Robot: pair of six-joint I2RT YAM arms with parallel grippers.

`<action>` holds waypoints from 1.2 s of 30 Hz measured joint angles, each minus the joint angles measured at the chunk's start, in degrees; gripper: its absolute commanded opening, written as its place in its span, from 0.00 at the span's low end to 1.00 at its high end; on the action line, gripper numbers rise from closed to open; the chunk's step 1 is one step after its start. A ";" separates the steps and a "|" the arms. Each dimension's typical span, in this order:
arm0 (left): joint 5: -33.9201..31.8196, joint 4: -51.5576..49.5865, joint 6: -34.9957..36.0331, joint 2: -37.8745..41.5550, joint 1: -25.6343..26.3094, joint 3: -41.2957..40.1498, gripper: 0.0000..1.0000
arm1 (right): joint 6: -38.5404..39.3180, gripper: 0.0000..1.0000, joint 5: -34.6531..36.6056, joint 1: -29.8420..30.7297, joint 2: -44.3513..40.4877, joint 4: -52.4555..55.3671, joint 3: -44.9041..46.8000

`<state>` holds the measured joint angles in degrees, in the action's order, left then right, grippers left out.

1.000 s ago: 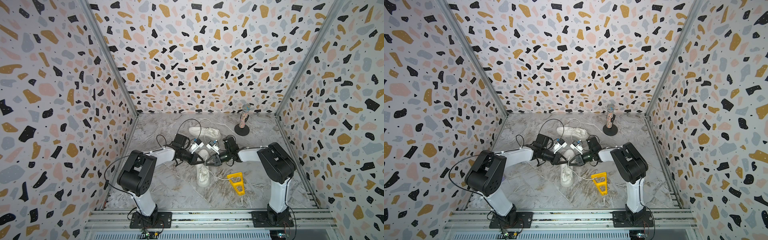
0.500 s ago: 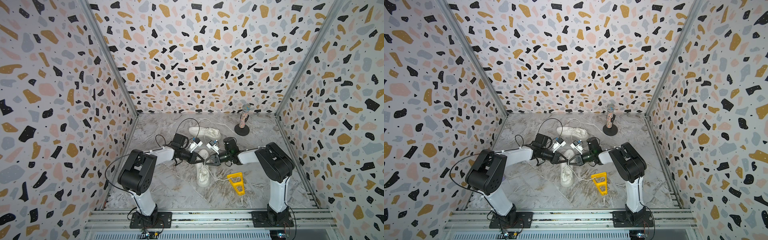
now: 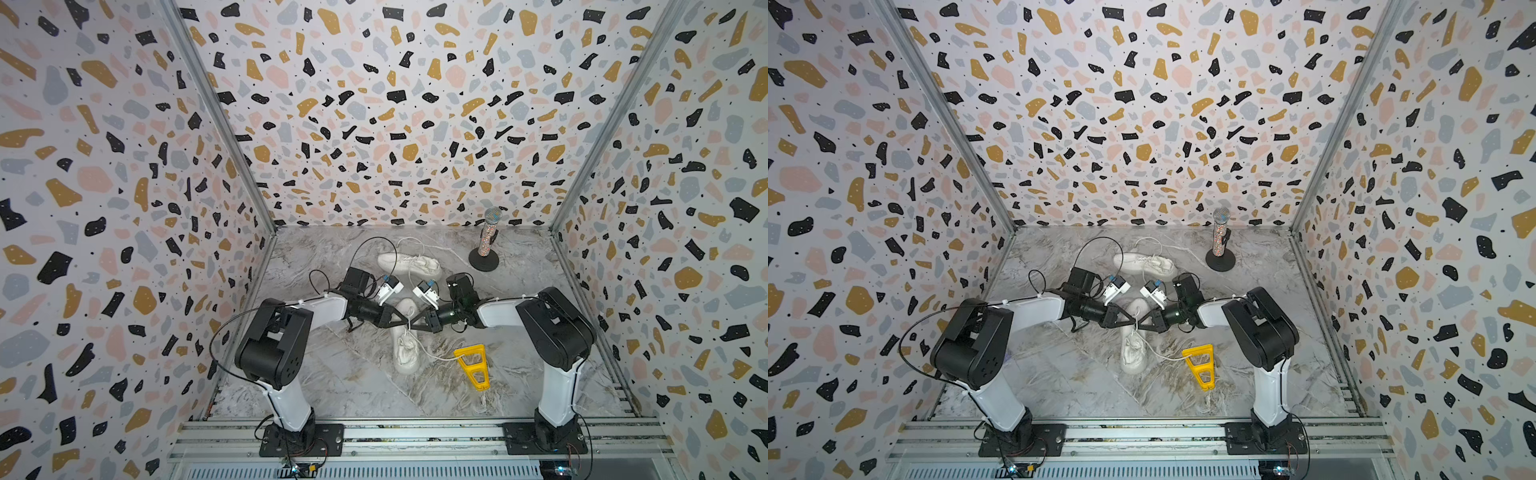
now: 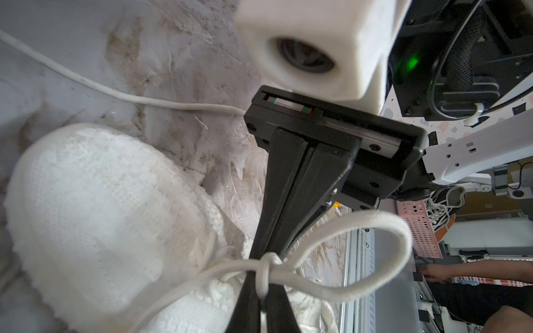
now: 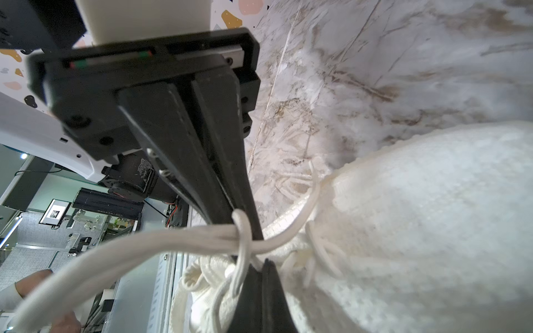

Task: Tie the shoes
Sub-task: Cross the shoelace with the shoelace.

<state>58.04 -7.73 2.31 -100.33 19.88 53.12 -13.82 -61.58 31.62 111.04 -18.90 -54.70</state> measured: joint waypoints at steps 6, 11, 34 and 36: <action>-0.02 -0.55 1.11 0.09 -0.33 0.00 0.30 | 1.40 0.00 0.72 0.00 -0.02 2.64 -0.48; -0.57 -1.77 2.47 1.49 -0.59 0.00 0.43 | 1.75 0.00 0.76 0.00 -0.02 3.91 -1.01; -12.44 -15.26 28.70 6.47 5.46 6.91 0.69 | 0.96 0.00 -0.37 0.00 -0.02 4.83 -2.03; -14.01 -15.50 30.38 6.47 6.64 7.04 0.69 | 0.81 0.00 -0.39 0.00 -0.02 4.81 -2.14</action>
<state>44.03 -23.22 32.69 -93.86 26.52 60.16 -13.02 -61.98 31.62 111.02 -14.09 -56.84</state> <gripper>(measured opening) 0.687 0.037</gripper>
